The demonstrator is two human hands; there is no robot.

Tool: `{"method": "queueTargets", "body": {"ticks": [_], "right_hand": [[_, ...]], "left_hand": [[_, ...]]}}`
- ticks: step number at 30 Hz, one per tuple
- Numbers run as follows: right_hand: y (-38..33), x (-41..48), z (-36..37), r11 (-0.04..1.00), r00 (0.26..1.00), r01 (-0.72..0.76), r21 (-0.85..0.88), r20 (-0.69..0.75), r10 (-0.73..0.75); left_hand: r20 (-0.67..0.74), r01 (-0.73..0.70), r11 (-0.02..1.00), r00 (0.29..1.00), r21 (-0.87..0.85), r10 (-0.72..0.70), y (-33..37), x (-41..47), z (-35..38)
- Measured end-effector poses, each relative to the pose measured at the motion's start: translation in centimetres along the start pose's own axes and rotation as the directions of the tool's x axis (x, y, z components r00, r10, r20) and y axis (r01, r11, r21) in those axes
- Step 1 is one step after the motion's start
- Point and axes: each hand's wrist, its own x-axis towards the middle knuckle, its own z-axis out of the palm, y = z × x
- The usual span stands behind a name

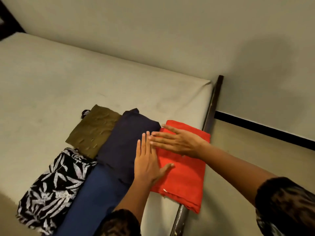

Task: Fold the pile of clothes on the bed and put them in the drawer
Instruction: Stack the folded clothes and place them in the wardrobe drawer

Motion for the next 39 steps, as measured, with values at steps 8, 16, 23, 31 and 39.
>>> {"method": "queueTargets", "body": {"ticks": [8, 16, 23, 31, 39], "right_hand": [[-2.2, 5.3, 2.5, 0.919, 0.976, 0.193, 0.345, 0.030, -0.217], [-3.2, 5.6, 5.8, 0.897, 0.963, 0.197, 0.395, 0.092, -0.252], [-2.3, 4.5, 5.5, 0.899, 0.958, 0.288, 0.332, -0.105, -0.268], [-1.1, -1.1, 7.9, 0.910, 0.862, 0.214, 0.355, -0.507, -0.005], [2.0, -10.5, 6.1, 0.805, 0.774, -0.173, 0.568, -0.427, 0.467]], "left_hand": [[-0.087, 0.268, 0.964, 0.960, -0.008, -0.267, 1.0, -0.5, 6.8], [0.060, 0.504, 0.803, 0.856, -0.320, -0.513, 2.7, -0.6, 7.3], [0.116, 0.447, 0.817, 0.892, -0.364, -0.436, 3.3, 0.9, 4.7], [0.001, 0.273, 0.959, 0.962, -0.072, -0.274, 8.6, -0.3, 1.5], [-0.279, -0.212, 0.955, 0.923, 0.209, 0.266, 11.7, 2.4, -6.9]]}}
